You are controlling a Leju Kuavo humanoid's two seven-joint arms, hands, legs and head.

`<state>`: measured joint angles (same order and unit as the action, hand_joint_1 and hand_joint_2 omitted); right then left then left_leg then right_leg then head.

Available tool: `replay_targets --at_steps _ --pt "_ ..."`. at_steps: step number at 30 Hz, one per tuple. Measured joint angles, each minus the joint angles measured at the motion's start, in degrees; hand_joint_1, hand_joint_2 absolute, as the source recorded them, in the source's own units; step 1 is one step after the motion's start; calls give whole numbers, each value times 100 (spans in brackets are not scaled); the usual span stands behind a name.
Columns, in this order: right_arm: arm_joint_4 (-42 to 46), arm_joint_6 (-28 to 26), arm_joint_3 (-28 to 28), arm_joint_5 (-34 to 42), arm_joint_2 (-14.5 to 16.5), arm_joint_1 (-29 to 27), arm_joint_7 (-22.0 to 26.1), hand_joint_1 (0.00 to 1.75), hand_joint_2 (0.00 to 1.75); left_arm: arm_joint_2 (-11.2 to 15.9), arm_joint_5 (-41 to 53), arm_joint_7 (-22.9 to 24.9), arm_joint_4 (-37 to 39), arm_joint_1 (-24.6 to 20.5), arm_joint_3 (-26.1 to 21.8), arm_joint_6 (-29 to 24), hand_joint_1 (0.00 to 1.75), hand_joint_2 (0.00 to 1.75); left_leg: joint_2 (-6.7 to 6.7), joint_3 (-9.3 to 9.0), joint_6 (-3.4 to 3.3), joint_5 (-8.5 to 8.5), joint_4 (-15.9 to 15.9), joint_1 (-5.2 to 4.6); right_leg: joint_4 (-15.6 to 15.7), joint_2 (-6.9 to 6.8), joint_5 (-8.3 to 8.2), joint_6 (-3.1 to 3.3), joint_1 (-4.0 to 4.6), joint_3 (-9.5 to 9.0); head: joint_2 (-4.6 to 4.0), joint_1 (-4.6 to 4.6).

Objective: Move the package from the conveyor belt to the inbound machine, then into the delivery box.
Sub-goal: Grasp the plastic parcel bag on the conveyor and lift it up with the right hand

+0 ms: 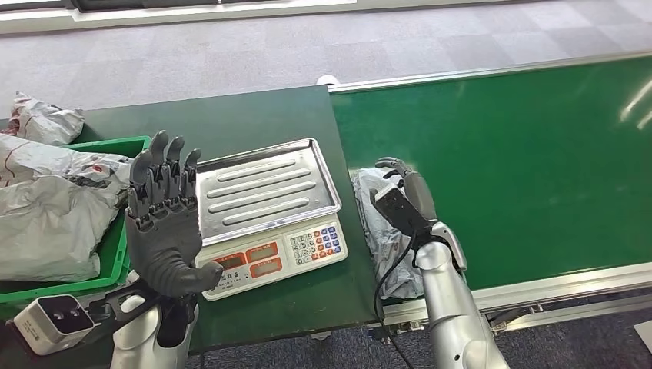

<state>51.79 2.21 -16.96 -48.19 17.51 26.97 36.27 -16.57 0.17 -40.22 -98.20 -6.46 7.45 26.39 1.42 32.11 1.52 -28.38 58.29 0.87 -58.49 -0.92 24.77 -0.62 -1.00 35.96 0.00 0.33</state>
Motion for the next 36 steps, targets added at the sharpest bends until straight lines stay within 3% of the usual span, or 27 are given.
replay_targets --at_steps 5,11,12,15,16,18,21,23,29,36 --pt "1840 -252 769 294 8 -632 -592 175 175 10 4 -1 -70 74 0 -61 0 175 2 5 -3 -6 0 -2 2 1 3 -2 -2 4 0 0" --pt "2728 -499 1125 372 4 -931 -771 175 175 13 19 0 -110 123 0 -64 0 175 -1 4 -3 -5 0 -2 3 -1 4 -5 -2 2 0 0" --pt "2813 -565 1156 386 1 -967 -816 145 175 13 22 0 -114 127 0 -59 0 175 -1 4 -3 -4 0 -2 3 -1 4 -5 -2 2 0 0" --pt "3010 -714 1241 297 -15 -1060 -1040 14 175 13 36 0 -116 133 0 -52 0 175 0 3 -3 -4 0 -2 2 -1 4 -5 -2 1 0 0" --pt "3040 -758 1273 80 -33 -1077 -1281 0 175 13 41 0 -116 133 0 -51 0 175 0 3 -3 -4 0 -2 2 -1 4 -5 -2 1 0 0" --pt "2988 -856 1355 -853 -109 -1067 -2251 0 175 13 59 0 -113 134 0 -45 0 175 -1 5 -3 -4 0 -2 3 -1 4 -5 -2 1 0 0" --pt "2280 -887 1418 -2531 -289 -841 -4163 0 175 12 86 1 -79 132 0 21 0 175 0 6 -4 -4 0 -2 3 -1 3 -6 -3 -1 0 -1" --pt "1372 -862 1404 -2948 -428 -580 -4728 0 175 10 87 1 -28 127 0 75 0 175 2 2 -5 -3 2 -3 3 0 0 -7 -3 -3 0 -1" --pt "-809 -1010 1335 -3156 -650 -35 -4775 0 175 7 87 2 97 118 0 122 0 175 -12 6 -6 1 4 -4 2 -12 -2 -8 -2 1 0 1" --pt "-2112 -943 1261 -3150 -667 389 -4774 0 175 2 80 2 191 107 4 122 0 175 -11 9 -6 1 3 -4 2 -11 0 -7 -2 5 0 0"
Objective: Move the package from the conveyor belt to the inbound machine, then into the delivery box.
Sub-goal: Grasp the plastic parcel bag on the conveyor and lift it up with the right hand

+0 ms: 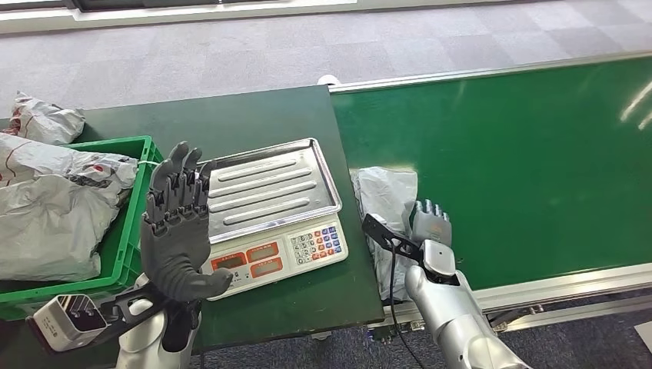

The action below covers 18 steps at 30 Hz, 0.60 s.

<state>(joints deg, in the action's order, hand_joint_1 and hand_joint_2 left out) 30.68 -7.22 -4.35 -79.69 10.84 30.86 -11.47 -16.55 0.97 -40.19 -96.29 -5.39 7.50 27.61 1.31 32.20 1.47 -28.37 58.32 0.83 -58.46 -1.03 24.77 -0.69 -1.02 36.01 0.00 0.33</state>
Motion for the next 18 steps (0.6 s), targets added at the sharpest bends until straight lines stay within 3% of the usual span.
replay_targets --at_steps 3,5,7,10,12,18 --pt "-282 -4 -25 33 -1 102 49 0 175 0 -9 0 36 -5 1 -1 0 175 1 0 0 0 0 -1 0 0 0 0 -1 0 0 -1" --pt "-441 83 -55 189 0 167 339 0 175 0 -30 0 56 -9 4 -1 0 175 1 0 0 0 1 -2 0 0 -1 -1 -1 -1 0 0" --pt "-582 446 -133 541 10 224 1117 0 175 0 -66 0 72 -14 16 -1 0 175 5 -2 0 0 0 -1 0 1 -1 -1 -1 -1 0 0" --pt "-764 1286 -304 1118 48 296 2660 0 175 0 -118 0 96 -37 65 12 0 175 18 -7 0 -1 0 0 0 10 -1 0 0 -1 0 0" --pt "-844 1648 -375 1278 60 328 3292 0 175 0 -129 -1 111 -60 93 24 0 175 31 -11 2 -3 0 3 0 20 -2 0 3 0 0 -1" --pt "-964 1866 -439 1325 57 360 3685 0 175 0 -149 -2 133 -117 113 26 0 175 98 -23 19 -24 -2 22 -1 88 -5 10 3 3 0 -1"
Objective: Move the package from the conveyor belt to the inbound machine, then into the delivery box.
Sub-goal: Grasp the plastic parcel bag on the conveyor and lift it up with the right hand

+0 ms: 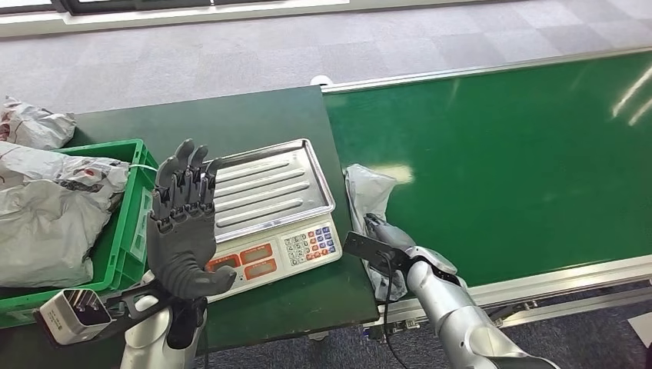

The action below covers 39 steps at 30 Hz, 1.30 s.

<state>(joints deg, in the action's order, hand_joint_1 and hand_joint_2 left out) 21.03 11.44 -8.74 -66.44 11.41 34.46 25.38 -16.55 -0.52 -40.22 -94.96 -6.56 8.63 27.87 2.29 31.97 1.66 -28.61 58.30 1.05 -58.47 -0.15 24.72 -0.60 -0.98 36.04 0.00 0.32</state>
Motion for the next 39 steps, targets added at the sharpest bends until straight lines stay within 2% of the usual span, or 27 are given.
replay_targets --at_steps 9,13,17,39 --pt "-74 28 -11 5 0 28 45 0 175 -2 -1 0 17 -56 15 3 0 175 3 -16 3 1 -9 8 -2 4 2 7 4 1 0 1" --pt "-79 145 -15 23 -7 37 280 0 175 -2 -1 0 20 -71 20 15 0 175 22 -18 7 -1 -9 9 -2 22 0 11 5 5 0 0" --pt "-79 203 -16 71 -20 26 513 175 175 -4 -1 0 36 -128 21 22 0 175 60 1 20 -13 -12 13 -2 59 -4 20 7 11 0 0" --pt "-79 -303 -16 300 -24 16 491 175 175 -10 -36 0 128 -191 22 107 0 175 56 -34 28 -15 -19 23 -6 54 4 32 16 10 0 1"
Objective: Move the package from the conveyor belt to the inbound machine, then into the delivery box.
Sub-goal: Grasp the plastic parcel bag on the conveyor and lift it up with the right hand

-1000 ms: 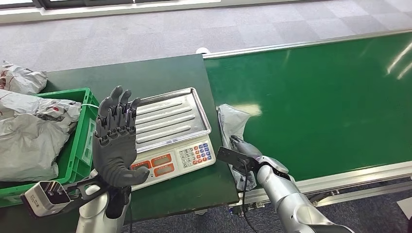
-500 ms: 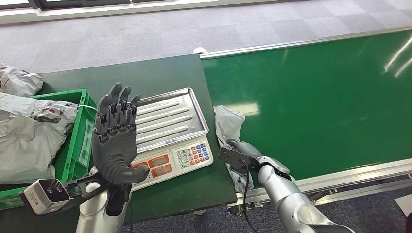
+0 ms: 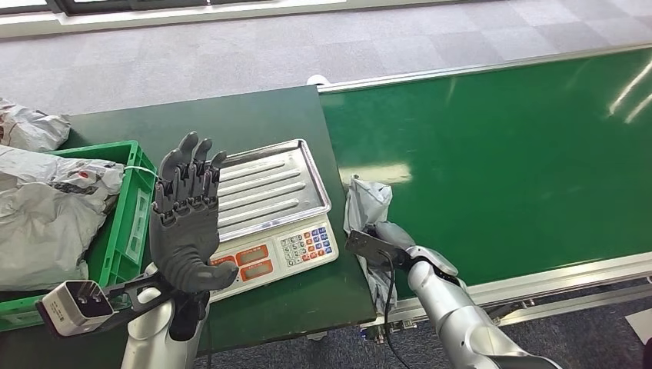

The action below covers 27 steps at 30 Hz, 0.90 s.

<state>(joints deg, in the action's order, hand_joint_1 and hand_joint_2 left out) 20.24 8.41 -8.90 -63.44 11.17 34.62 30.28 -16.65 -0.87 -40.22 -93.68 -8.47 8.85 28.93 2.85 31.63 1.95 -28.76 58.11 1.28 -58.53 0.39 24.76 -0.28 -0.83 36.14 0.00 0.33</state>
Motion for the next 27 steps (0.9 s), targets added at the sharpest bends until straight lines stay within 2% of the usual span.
replay_targets --at_steps 5,10,13,15,18,22,27 --pt "84 -474 13 76 16 -73 327 175 175 3 2 0 -20 15 0 -49 0 175 -11 10 0 2 0 0 0 -11 0 0 -1 -2 0 -1" --pt "190 -592 25 133 75 -98 531 175 175 5 2 0 -28 22 0 -66 0 175 -49 16 -1 11 1 -2 0 -43 0 0 0 -3 0 -1" --pt "627 -789 118 522 128 -276 830 175 175 15 6 0 -74 54 -2 -136 0 175 -60 23 -2 14 2 -4 0 -55 0 -1 0 -2 0 -1" --pt "1389 -950 308 999 169 -578 911 175 175 27 11 0 -130 96 -3 -186 0 175 -67 28 -3 14 2 -6 0 -62 1 -1 0 0 0 -1" --pt "3029 -1131 667 1566 244 -1127 789 175 175 43 15 0 -206 165 -6 -253 0 175 -73 35 -3 14 2 -9 0 -69 3 -1 0 6 0 0" --pt "5176 -1377 1097 1912 326 -1683 582 175 175 49 22 -2 -285 226 -10 -336 0 175 -92 37 -4 14 2 -14 1 -86 12 -7 1 3 0 0" --pt "6486 -1436 1358 1965 358 -2012 532 175 175 50 50 -2 -338 245 -13 -341 0 175 -100 38 -9 15 5 -22 1 -101 13 -10 -2 -6 0 0"
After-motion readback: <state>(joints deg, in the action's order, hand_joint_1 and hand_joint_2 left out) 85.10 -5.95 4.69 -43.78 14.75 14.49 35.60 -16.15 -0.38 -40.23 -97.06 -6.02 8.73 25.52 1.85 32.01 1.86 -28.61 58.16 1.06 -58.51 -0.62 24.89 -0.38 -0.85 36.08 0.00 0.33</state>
